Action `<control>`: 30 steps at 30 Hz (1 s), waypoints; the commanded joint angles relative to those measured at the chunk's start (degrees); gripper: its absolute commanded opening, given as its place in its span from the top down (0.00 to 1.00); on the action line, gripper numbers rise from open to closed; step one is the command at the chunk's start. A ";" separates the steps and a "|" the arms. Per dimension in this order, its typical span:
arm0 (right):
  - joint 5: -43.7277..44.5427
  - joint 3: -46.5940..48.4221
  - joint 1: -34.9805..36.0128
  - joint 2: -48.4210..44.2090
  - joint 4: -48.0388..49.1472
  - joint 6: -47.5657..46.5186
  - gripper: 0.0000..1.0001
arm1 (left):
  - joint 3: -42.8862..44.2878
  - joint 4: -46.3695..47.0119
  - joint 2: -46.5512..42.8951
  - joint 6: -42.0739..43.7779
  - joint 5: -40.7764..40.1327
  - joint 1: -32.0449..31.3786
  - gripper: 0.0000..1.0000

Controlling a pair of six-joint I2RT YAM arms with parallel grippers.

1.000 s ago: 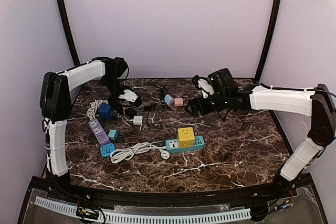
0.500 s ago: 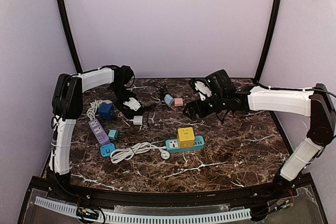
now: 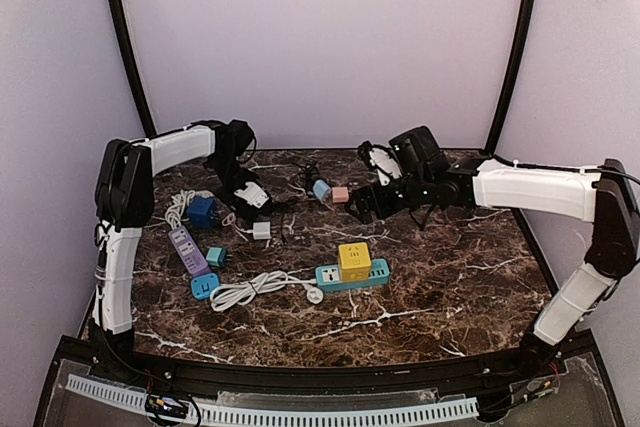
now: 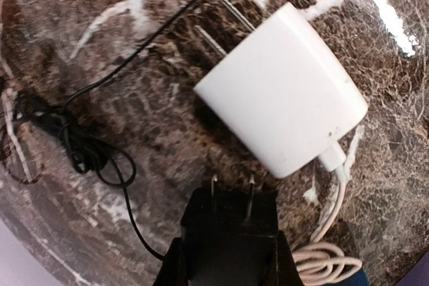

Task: Insert the plug
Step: Pick up the plug from the center of the board.

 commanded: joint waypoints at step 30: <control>-6.65 34.66 17.35 4.45 -12.47 8.94 0.27 | -59.41 44.20 -75.11 54.60 10.48 -15.72 0.99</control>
